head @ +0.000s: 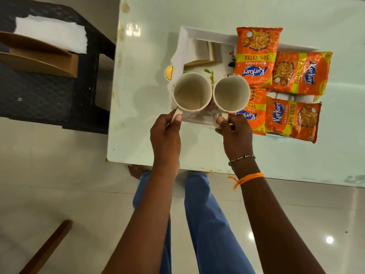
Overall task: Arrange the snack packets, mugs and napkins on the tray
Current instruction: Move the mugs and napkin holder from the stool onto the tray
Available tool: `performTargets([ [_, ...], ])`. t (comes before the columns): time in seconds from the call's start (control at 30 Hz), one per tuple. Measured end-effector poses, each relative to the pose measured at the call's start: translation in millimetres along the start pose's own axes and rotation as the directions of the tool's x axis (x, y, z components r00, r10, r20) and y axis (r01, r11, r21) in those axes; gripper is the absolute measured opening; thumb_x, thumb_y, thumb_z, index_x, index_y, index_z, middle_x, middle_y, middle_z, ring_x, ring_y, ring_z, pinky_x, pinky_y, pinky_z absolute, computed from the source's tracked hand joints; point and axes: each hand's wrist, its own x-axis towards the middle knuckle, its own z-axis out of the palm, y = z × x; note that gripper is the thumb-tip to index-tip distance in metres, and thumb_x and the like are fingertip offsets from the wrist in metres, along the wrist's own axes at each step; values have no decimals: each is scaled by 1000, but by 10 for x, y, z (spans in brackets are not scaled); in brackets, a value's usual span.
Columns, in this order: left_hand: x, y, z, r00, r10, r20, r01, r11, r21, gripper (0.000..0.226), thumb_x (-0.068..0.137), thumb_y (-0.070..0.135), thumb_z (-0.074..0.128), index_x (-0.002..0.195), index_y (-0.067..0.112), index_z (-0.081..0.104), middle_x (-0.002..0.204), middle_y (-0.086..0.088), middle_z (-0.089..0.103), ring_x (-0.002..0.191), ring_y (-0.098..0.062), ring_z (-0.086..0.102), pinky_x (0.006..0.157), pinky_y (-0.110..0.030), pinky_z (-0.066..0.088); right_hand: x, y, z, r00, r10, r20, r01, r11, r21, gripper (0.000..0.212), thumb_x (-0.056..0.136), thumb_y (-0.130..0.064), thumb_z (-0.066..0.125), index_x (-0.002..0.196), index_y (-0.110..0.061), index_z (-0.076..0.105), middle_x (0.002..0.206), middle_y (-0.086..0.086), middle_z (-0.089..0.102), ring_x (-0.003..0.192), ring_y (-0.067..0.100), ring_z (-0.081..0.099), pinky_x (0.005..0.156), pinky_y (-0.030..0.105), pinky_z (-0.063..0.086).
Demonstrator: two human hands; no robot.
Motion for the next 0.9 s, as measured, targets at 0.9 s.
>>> performTargets([
  [0.9,119,-117,-45,996,-53,69,45,994,103,8,86,23,59,94,21,61,89,19,61,80,1,58,66,-6,46,-52,-33,-193,996,-60,65,87,796,-599,17,87,-17,55,97,-6,63,110,17,62,98,37,59,77,38,46],
])
